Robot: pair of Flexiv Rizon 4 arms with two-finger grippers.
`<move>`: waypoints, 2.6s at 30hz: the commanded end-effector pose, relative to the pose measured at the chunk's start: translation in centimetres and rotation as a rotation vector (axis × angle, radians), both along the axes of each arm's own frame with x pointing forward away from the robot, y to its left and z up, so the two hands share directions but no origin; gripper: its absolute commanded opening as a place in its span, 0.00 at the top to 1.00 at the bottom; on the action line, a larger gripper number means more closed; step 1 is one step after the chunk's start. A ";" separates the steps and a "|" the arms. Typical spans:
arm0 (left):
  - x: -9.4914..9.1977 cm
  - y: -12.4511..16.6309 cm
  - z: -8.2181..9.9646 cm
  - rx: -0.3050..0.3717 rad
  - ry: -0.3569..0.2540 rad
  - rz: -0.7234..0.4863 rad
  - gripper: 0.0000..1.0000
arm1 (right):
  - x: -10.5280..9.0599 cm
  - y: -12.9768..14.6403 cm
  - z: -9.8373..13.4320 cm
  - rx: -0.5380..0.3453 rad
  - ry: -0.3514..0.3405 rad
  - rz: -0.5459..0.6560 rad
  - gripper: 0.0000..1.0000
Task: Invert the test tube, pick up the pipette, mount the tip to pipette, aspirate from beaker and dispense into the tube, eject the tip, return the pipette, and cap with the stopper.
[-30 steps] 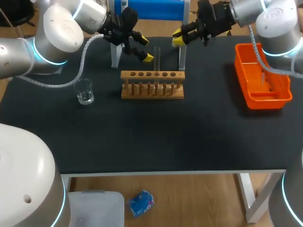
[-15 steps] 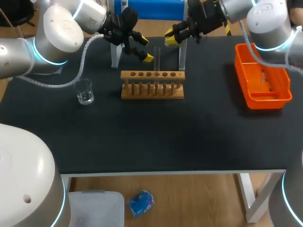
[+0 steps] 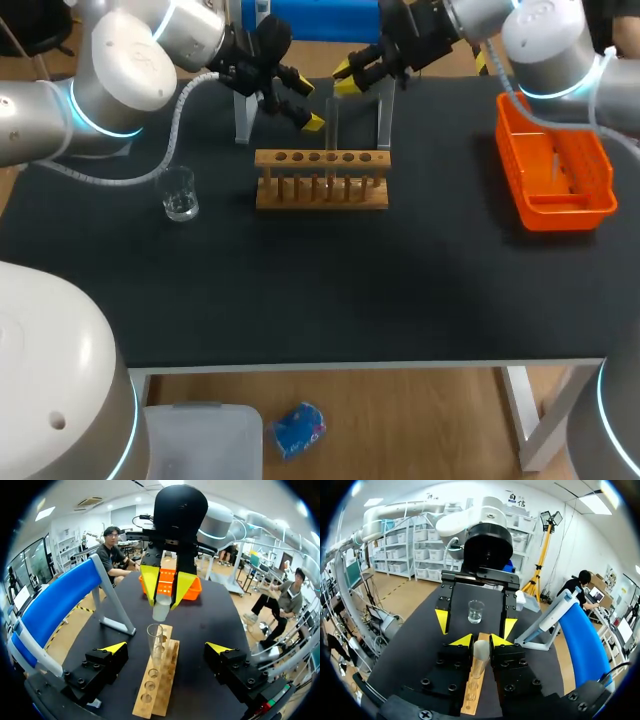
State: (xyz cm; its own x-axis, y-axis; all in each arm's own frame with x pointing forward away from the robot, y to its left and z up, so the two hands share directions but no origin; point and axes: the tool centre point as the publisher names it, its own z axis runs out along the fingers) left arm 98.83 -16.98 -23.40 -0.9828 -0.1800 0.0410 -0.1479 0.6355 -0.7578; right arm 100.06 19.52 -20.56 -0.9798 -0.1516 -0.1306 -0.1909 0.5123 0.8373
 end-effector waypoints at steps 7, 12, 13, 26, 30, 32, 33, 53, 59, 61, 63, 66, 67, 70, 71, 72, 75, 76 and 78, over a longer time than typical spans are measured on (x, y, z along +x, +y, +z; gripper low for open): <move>0.0 0.0 0.0 0.002 0.002 0.001 0.00 | 0.9 0.7 -0.6 -0.012 0.017 0.017 1.00; 0.0 0.0 0.0 0.002 0.002 0.001 0.00 | 1.1 0.8 -0.9 -0.017 0.024 0.018 1.00; 0.0 0.0 0.0 0.002 0.002 0.001 0.00 | 1.1 0.8 -1.0 -0.017 0.025 0.018 1.00; 0.0 0.0 0.0 0.002 0.002 0.001 0.00 | 1.0 0.9 -1.6 -0.020 0.044 0.024 1.00; 0.0 0.0 0.0 0.002 0.002 0.001 0.00 | 1.0 0.9 -1.6 -0.021 0.044 0.028 1.00; 0.0 0.0 0.0 0.002 0.002 0.001 0.00 | 1.0 0.9 -1.6 -0.022 0.044 0.029 1.00; 0.0 0.0 0.0 0.002 0.002 0.001 0.00 | 1.0 0.9 -1.6 -0.023 0.044 0.030 1.00; 0.0 0.0 0.0 0.002 0.002 0.001 0.00 | 0.7 1.1 -2.4 -0.071 0.065 0.050 1.00; 0.0 0.0 0.0 0.002 0.002 0.001 0.00 | 0.7 1.2 -2.9 -0.078 0.076 0.054 1.00; 0.0 0.0 0.0 0.002 0.002 0.001 0.00 | 0.6 1.2 -3.1 -0.084 0.081 0.057 1.00; 0.0 0.0 0.0 0.002 0.002 0.001 0.00 | 0.6 1.3 -3.3 -0.086 0.084 0.058 1.00; 0.0 0.0 0.0 0.002 0.002 0.001 0.00 | 0.5 1.2 -3.7 -0.103 0.092 0.058 1.00; 0.0 0.0 0.0 0.002 0.002 0.001 0.00 | 0.5 1.2 -3.8 -0.115 0.089 0.059 1.00; 0.0 0.0 0.0 0.002 0.002 0.001 0.00 | 0.4 1.2 -4.2 -0.112 0.093 0.058 1.00; 0.0 0.0 0.0 0.002 0.002 0.001 0.00 | 0.4 1.2 -4.3 -0.114 0.094 0.057 1.00; 0.0 0.0 0.0 0.002 0.002 0.001 0.00 | 0.3 1.1 -4.4 -0.116 0.095 0.057 1.00; 0.0 0.0 0.0 0.002 0.002 0.001 0.00 | 0.3 1.1 -4.7 -0.127 0.097 0.053 1.00; 0.0 0.0 0.0 0.002 0.002 0.001 0.00 | 0.2 1.1 -4.8 -0.128 0.097 0.052 1.00; 0.0 0.0 0.0 0.002 0.002 0.001 0.00 | 0.2 1.0 -5.1 -0.135 0.099 0.049 1.00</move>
State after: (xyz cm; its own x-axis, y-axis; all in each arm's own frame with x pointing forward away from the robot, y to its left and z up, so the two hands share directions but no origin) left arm 98.83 -16.99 -23.40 -0.9828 -0.1800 0.0410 -0.1480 0.6354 -0.7579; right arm 100.11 20.49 -24.12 -0.9784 -0.2061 -0.0135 -0.1387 0.6073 0.7823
